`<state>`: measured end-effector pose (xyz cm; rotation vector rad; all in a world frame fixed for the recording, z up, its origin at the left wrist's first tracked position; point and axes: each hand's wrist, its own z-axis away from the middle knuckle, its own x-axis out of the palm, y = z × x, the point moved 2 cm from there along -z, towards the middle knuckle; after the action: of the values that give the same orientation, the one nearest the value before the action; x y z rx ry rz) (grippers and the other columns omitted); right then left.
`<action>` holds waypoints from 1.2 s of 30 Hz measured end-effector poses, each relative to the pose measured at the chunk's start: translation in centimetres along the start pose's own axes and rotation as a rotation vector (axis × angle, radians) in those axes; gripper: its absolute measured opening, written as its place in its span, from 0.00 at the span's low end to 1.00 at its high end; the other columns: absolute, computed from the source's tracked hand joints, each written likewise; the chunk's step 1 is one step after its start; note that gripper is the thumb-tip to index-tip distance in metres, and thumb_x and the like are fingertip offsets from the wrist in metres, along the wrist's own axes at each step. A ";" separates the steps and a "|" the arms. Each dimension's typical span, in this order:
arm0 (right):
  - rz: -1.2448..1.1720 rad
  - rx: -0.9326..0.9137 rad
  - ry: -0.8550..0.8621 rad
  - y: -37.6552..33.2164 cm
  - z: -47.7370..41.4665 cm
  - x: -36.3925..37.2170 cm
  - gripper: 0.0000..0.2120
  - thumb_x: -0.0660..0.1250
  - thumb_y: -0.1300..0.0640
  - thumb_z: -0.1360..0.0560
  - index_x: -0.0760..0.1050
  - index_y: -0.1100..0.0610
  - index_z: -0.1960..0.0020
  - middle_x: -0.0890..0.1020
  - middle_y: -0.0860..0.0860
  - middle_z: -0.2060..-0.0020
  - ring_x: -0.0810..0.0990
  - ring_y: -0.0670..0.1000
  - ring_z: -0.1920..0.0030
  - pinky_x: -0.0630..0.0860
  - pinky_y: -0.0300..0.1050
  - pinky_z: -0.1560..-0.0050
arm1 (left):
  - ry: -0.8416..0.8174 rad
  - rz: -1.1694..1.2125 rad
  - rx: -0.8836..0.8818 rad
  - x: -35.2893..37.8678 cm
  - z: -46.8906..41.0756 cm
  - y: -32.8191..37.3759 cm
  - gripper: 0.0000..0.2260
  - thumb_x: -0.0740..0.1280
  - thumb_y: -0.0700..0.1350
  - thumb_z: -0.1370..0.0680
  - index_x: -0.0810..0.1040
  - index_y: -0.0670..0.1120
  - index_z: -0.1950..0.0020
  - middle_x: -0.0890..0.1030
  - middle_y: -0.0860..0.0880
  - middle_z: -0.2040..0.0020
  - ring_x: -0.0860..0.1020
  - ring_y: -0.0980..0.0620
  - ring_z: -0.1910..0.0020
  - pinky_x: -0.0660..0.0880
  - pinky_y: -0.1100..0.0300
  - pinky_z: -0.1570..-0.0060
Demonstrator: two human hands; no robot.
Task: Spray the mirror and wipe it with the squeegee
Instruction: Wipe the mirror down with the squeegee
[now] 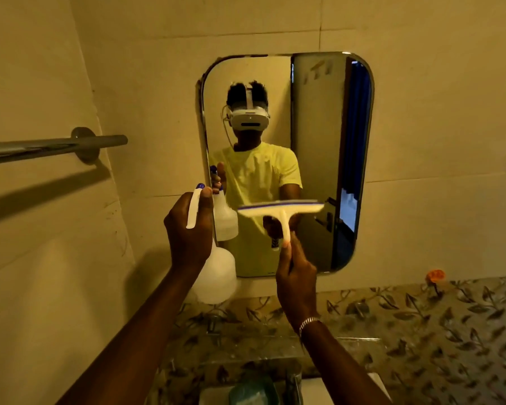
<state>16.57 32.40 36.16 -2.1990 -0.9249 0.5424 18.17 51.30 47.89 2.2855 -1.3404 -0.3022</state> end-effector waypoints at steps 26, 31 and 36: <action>-0.313 -0.018 0.028 -20.3 -15.4 -2.8 0.18 0.52 0.53 0.13 0.76 0.62 0.37 0.85 0.62 0.49 0.85 0.60 0.52 0.84 0.59 0.51 | 0.040 -0.039 0.005 -4.4 0.2 2.5 0.32 0.56 0.69 0.21 0.82 0.40 0.52 0.83 0.47 0.61 0.81 0.55 0.61 0.76 0.71 0.61; -0.263 0.022 0.115 -23.0 -18.9 -0.7 0.18 0.52 0.56 0.13 0.74 0.66 0.34 0.83 0.65 0.43 0.84 0.65 0.45 0.81 0.62 0.42 | 0.036 -0.061 0.003 -5.1 0.0 2.4 0.33 0.56 0.69 0.21 0.81 0.40 0.51 0.82 0.47 0.61 0.81 0.56 0.60 0.74 0.73 0.60; 0.012 -0.266 -0.009 -23.5 -15.7 2.6 0.16 0.56 0.66 0.18 0.73 0.75 0.37 0.78 0.73 0.42 0.78 0.73 0.41 0.75 0.68 0.41 | 0.053 -0.094 0.001 -5.2 -0.2 1.8 0.23 0.60 0.57 0.17 0.81 0.39 0.53 0.82 0.44 0.61 0.81 0.49 0.60 0.77 0.63 0.58</action>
<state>16.81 39.77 63.59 -2.4417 -1.0393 0.4572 14.31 55.18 48.75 2.3443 -1.2100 -0.2693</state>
